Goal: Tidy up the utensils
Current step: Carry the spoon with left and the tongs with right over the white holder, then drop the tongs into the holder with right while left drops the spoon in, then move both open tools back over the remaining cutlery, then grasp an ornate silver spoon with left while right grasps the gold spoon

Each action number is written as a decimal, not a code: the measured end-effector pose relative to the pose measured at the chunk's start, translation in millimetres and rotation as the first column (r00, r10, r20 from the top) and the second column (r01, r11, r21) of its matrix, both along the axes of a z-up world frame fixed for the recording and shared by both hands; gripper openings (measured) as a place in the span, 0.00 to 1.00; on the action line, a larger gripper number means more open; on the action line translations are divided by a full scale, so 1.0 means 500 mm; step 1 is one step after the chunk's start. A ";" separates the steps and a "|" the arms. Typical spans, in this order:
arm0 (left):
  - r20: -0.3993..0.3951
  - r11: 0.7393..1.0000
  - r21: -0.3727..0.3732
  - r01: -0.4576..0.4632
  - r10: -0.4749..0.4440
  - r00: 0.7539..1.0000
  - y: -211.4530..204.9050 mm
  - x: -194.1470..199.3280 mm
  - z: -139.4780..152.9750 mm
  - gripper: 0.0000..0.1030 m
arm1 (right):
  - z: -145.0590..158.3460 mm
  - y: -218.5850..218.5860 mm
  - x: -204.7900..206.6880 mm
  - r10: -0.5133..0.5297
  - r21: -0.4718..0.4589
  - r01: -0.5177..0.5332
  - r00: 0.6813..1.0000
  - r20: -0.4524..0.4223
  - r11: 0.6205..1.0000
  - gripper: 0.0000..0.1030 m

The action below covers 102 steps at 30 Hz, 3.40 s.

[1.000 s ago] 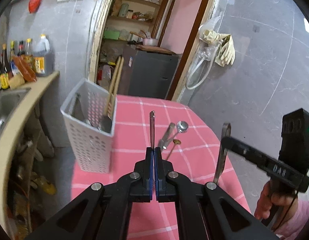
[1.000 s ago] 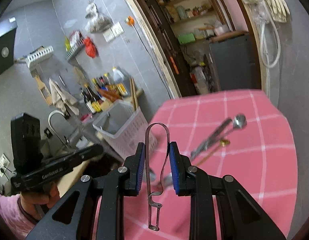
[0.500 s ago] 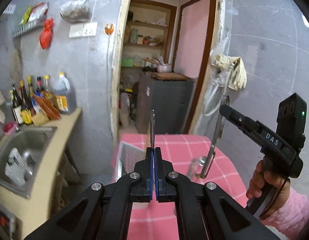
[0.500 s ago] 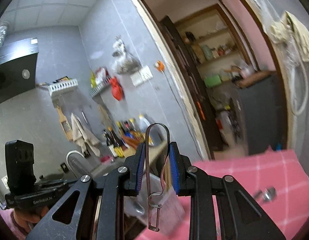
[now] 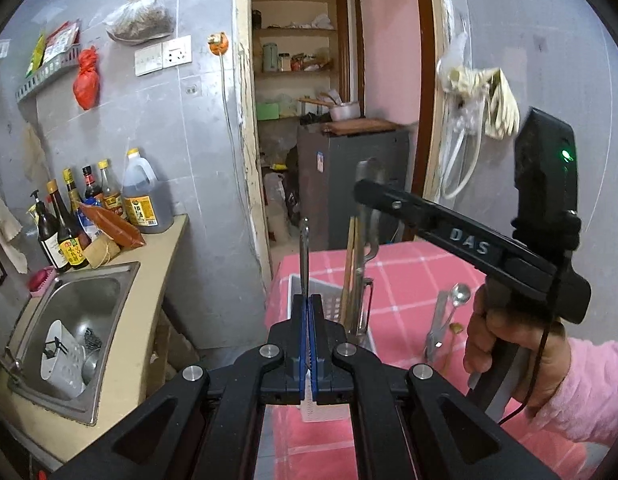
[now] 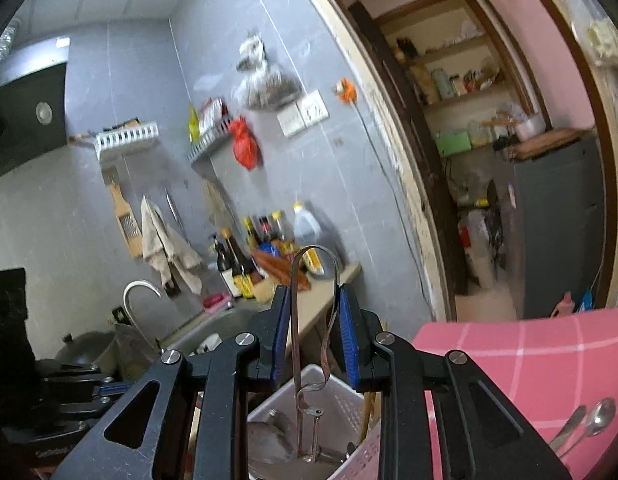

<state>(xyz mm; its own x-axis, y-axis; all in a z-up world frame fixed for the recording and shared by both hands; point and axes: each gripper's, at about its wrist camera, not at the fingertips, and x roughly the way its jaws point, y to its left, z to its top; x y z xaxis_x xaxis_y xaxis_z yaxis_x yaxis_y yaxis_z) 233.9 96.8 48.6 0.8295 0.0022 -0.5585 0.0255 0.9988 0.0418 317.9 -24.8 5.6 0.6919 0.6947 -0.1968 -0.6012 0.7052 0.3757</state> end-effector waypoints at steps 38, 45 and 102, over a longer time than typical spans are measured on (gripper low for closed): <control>-0.020 0.967 -0.252 -0.031 0.026 0.999 0.008 -0.011 -0.053 0.42 | -0.040 -0.116 -0.074 -0.074 -0.066 0.070 0.995 -0.068 0.995 0.67; 0.081 0.972 -0.231 -0.047 0.067 0.994 -0.035 -0.038 -0.036 0.71 | 0.000 -0.199 -0.142 -0.254 -0.118 0.257 0.966 0.040 0.959 0.95; -0.436 0.984 -0.155 0.088 -0.148 0.888 -0.314 0.213 -0.409 0.27 | -0.403 -0.395 0.038 -0.164 -0.233 0.043 0.832 -0.531 0.972 0.32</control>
<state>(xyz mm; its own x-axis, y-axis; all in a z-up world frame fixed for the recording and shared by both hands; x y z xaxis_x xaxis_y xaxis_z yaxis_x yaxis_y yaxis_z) 340.4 -60.1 -155.6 0.4842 -0.1760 -0.8571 0.1297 0.9832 -0.1286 336.8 -222.1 -195.7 0.4963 0.5281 -0.6890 -0.2619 0.8478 0.4612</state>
